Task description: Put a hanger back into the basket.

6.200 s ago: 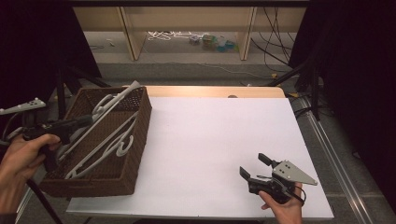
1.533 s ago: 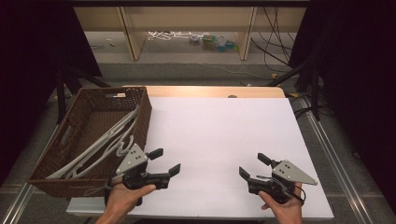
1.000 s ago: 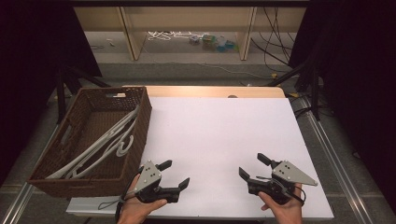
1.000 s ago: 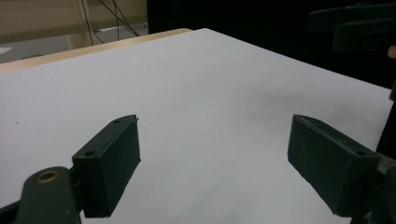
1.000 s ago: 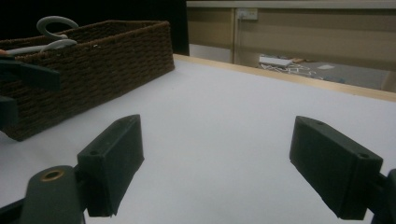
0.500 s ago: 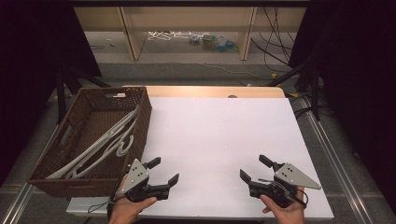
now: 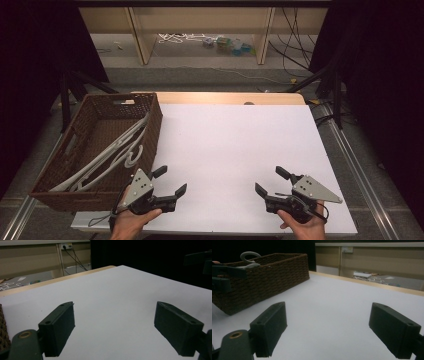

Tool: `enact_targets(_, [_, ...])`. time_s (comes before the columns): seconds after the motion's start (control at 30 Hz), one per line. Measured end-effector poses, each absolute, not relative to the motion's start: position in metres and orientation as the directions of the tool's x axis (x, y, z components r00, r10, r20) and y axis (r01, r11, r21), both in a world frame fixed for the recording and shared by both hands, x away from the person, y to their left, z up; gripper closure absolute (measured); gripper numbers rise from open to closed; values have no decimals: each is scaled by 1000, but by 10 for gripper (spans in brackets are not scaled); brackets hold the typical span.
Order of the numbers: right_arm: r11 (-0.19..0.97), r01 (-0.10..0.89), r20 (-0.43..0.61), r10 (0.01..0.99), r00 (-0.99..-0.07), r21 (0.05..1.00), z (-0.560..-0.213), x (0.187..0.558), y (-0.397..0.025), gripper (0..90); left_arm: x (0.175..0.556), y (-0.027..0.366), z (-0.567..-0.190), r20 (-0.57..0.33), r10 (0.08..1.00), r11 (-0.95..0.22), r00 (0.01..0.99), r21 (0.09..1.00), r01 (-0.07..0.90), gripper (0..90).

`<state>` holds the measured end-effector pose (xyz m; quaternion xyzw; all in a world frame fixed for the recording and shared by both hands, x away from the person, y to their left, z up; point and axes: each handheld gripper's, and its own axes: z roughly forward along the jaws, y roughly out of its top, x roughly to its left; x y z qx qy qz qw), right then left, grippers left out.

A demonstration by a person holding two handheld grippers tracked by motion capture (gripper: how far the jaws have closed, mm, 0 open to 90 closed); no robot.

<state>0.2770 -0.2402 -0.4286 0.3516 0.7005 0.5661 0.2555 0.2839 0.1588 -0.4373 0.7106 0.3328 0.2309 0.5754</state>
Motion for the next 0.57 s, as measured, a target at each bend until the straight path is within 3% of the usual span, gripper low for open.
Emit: enact_targets(0.57, [115, 197, 34, 782, -622, 974, -428, 278, -239, 157, 286, 163, -437, -55, 744, -118, 666, 970, 211, 167])
